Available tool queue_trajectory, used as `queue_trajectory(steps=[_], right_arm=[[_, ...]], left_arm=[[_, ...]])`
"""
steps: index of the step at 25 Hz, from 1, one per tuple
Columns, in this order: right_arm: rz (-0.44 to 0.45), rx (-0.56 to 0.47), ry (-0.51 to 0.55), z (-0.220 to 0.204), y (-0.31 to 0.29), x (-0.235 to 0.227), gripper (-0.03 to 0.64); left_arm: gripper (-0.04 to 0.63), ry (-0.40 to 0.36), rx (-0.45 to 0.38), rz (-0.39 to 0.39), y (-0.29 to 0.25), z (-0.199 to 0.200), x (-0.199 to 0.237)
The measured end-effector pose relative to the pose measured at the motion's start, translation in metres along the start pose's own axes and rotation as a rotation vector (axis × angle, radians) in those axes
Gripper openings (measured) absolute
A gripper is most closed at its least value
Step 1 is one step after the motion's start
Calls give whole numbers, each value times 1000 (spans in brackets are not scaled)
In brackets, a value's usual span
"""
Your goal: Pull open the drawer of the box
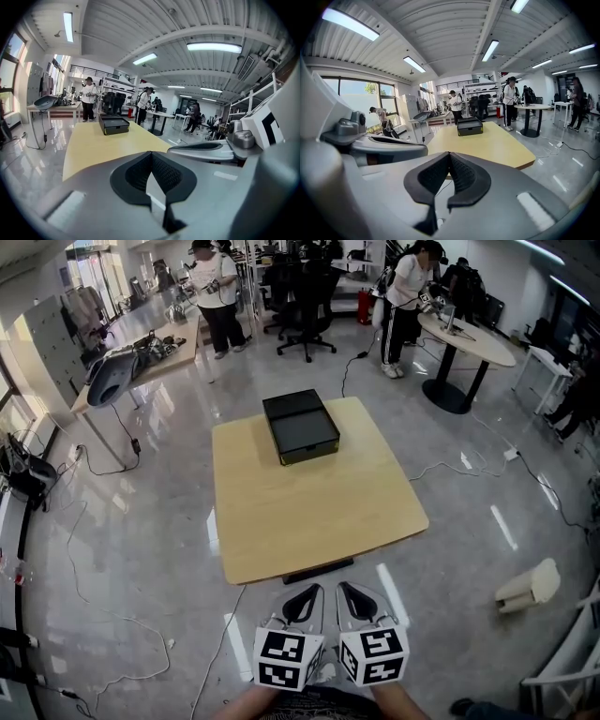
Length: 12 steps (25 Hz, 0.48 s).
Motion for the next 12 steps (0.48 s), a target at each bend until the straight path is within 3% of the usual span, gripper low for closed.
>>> queue_trajectory(steps=[5,12], right_arm=[[-11,15,23,60,-108,4,6],[-7,33,127,120,-228,47,6]], left_arm=[[11,-10,7,-10,-53,59,95],[11,-2,11,-23,-81,107,219]])
Point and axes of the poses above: the fingertips, and each gripper's own axes: y backward along the fingers, x to its left, z out of its top, the point moved 9 cm from there along y, backward along the fingers
